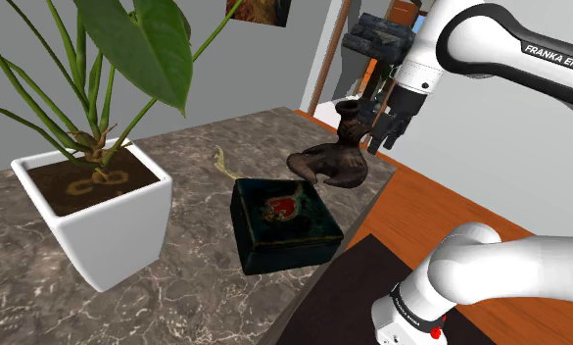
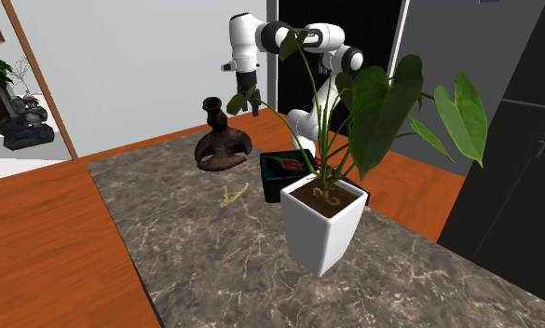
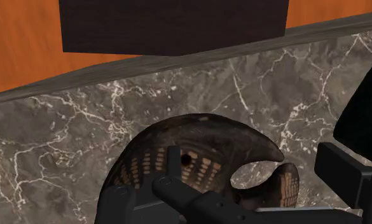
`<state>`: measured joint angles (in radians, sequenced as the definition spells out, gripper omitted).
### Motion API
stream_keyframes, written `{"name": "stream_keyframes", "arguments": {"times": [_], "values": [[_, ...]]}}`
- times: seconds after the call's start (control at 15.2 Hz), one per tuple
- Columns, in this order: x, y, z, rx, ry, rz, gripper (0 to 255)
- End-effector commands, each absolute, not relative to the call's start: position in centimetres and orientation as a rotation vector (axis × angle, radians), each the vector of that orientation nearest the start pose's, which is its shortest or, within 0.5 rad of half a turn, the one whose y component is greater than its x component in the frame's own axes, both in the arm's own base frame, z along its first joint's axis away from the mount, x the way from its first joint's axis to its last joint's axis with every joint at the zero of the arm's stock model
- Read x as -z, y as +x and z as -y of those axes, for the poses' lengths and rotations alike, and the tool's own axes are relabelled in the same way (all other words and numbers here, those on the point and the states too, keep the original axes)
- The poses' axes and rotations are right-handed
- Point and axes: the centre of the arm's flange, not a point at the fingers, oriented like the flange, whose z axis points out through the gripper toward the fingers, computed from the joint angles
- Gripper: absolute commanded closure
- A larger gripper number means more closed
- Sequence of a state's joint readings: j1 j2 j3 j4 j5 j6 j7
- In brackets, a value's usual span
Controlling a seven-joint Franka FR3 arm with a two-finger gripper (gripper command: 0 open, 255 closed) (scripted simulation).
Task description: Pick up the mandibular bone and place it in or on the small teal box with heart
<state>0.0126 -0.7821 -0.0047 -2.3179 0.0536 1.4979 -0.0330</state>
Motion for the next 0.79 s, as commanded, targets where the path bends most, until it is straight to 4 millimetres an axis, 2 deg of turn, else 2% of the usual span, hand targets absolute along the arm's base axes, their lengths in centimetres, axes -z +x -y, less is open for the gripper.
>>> {"name": "stream_keyframes", "arguments": {"times": [0.0, 0.73], "values": [[-60.1, 30.1, -0.8, -0.057, -3.083, 0.070, 0], [-55.7, 38.7, -11.7, 0.016, -3.100, 0.466, 0]]}}
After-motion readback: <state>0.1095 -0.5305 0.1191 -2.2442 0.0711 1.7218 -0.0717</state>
